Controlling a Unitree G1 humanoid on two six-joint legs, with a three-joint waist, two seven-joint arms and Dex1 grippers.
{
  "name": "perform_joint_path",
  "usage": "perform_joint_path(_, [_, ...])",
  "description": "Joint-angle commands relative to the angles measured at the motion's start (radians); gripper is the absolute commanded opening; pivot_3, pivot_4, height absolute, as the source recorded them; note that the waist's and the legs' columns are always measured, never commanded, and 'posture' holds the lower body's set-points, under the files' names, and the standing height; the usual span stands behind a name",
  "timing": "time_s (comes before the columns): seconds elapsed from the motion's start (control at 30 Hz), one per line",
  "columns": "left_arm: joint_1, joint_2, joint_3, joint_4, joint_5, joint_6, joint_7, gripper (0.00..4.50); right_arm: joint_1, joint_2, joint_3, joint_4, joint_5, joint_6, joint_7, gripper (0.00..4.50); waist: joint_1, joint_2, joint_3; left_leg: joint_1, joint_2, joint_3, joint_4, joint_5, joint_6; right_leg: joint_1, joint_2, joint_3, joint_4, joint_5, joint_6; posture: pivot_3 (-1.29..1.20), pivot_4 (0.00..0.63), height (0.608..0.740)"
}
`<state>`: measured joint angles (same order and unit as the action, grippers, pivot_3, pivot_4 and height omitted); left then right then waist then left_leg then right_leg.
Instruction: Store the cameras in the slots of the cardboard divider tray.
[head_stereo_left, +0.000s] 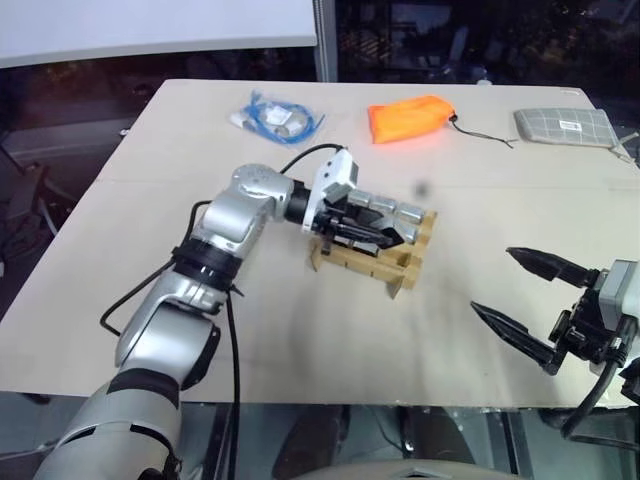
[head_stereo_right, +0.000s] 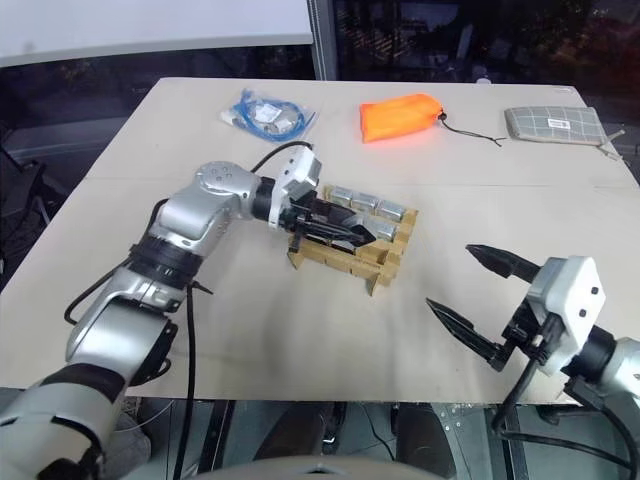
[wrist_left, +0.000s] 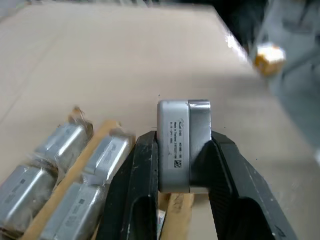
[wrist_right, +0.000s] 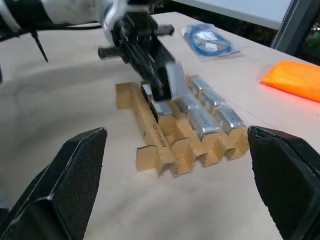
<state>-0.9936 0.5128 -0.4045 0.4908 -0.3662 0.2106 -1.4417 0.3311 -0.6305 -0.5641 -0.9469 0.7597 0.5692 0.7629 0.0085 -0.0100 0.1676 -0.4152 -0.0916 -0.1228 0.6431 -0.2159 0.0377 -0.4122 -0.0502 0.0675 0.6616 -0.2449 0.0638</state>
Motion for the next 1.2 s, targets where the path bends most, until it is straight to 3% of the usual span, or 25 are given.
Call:
perform_joint_path(0.03, [-0.077,-0.043,-0.002,0.150,0.097,-0.147,-0.073,0.74,0.021,-0.010,-0.031,-0.042,0.030,-0.030,-0.031,4.47,0.003,0.000,0.000,0.000,0.000,0.000,0.000,0.000,0.000,0.000,0.000,0.000,0.000,0.000,0.000,0.00,0.150,0.740])
perform_joint_path(0.37, [-0.188,-0.181,0.038,0.380,0.223,-0.253,-0.108,0.74,0.081,-0.021,-0.068,-0.040,0.030,-0.083,-0.056,4.47,0.003,-0.002,0.001,-0.001,-0.001,-0.002,0.005,0.000,0.001,0.002,0.001,-0.003,0.001,0.000,0.001,0.00,0.150,0.740])
perform_joint_path(0.83, [-0.207,-0.199,0.031,0.452,0.354,-0.319,-0.092,0.74,0.100,-0.032,-0.029,-0.022,-0.014,-0.121,-0.066,4.47,-0.014,-0.002,0.001,-0.001,0.000,-0.003,0.006,-0.001,0.001,0.002,0.002,-0.003,0.002,0.000,0.001,0.00,0.150,0.740])
perform_joint_path(0.9, [-0.215,-0.206,0.038,0.462,0.362,-0.330,-0.087,1.79,0.101,-0.032,-0.023,-0.021,-0.020,-0.124,-0.068,4.50,-0.015,-0.002,0.001,-0.001,0.000,-0.003,0.006,0.000,0.001,0.003,0.002,-0.003,0.002,0.000,0.001,0.00,0.150,0.740])
perform_joint_path(0.93, [-0.218,-0.212,0.050,0.462,0.356,-0.338,-0.080,2.07,0.103,-0.031,-0.020,-0.022,-0.023,-0.126,-0.068,4.50,-0.016,-0.002,0.001,-0.001,0.000,-0.003,0.006,-0.001,0.001,0.003,0.003,-0.003,0.002,0.000,0.001,0.00,0.150,0.740])
perform_joint_path(1.1, [-0.228,-0.230,0.145,0.393,0.283,-0.271,-0.069,4.36,0.114,-0.026,-0.003,-0.024,-0.042,-0.135,-0.078,4.50,-0.018,-0.002,0.001,-0.001,0.000,-0.003,0.006,-0.001,0.001,0.003,0.003,-0.004,0.002,0.000,0.001,0.00,0.150,0.740])
perform_joint_path(1.2, [-0.208,-0.208,0.226,0.246,0.193,-0.112,-0.056,4.36,0.118,-0.019,0.035,-0.025,-0.060,-0.129,-0.099,4.50,-0.020,-0.002,0.001,-0.001,0.000,-0.003,0.006,-0.001,0.001,0.003,0.002,-0.004,0.002,0.000,0.001,0.00,0.150,0.740])
